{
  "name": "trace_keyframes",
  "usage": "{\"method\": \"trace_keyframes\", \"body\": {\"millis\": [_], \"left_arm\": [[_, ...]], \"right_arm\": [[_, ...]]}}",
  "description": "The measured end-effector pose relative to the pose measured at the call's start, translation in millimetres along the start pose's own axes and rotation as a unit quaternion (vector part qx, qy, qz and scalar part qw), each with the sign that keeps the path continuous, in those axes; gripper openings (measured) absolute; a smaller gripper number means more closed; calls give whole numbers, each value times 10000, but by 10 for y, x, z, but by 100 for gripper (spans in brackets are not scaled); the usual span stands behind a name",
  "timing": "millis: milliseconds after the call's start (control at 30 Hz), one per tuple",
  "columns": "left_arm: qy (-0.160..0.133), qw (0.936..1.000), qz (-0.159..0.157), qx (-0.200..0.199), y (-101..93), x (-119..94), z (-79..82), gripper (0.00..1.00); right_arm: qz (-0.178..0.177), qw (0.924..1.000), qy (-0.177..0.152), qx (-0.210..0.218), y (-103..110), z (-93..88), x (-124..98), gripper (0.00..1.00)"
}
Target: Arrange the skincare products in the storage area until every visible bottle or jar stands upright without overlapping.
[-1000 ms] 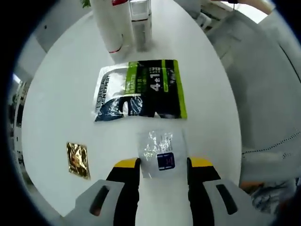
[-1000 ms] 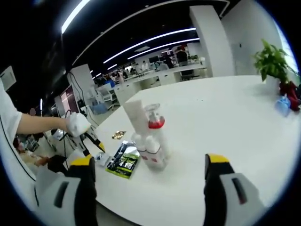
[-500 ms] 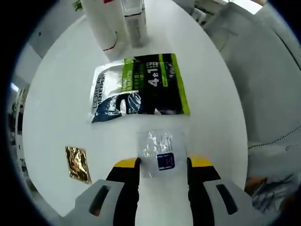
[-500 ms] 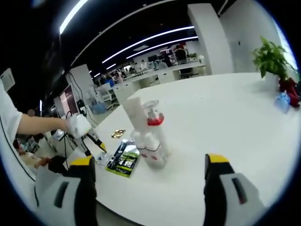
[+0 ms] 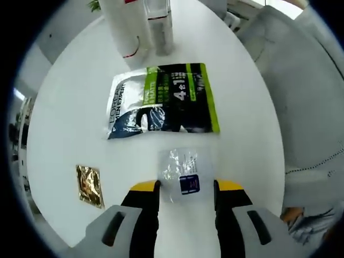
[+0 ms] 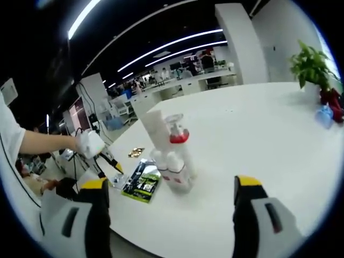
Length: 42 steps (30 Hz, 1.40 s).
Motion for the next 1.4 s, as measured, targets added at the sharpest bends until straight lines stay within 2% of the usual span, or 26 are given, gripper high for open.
{"method": "trace_keyframes", "body": {"millis": [400, 700, 767, 800, 833, 900, 1000, 1167, 1400], "left_arm": [[-59, 9999, 66, -66, -16, -51, 1, 43], [-542, 9957, 292, -692, 2, -208, 66, 53], [-816, 9898, 297, -1127, -2, -264, 106, 54], [-1036, 9848, 293, -1361, 0, -296, 148, 55], [-1355, 9768, 255, -1637, -2, -352, 206, 55], [-1623, 9678, 259, -1907, -9, -432, 248, 56], [-1759, 9617, 349, -2072, -31, -511, 262, 60], [-2311, 9370, 457, -2580, -70, -665, 334, 65], [-2534, 9237, 717, -2783, -183, -780, 311, 71]], "right_arm": [[-4, 10000, -37, 33, 7, -10, -38, 97], [55, 9999, -105, -73, 35, 49, -54, 97], [70, 9999, -106, -94, 35, 62, -52, 96], [82, 9999, -96, -113, 35, 69, -50, 96], [86, 9998, -92, -119, 36, 70, -49, 96], [115, 9998, -86, -147, 43, 79, -45, 96], [192, 9996, -103, -180, 67, 90, -38, 97], [286, 9993, -137, -222, 108, 104, -39, 97], [353, 9988, -171, -293, 120, 131, -72, 98]]}}
Point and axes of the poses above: the point that each gripper's makers call its tool centre point, and the gripper's own axes: x roughly forward along the fingers, y roughly to its left, z roughly out of its top, the point moved 5 cm from there along -x, roughly backward along the fingers, and after that the axes turned 10 degrees about -x, right-handed, at the moved point
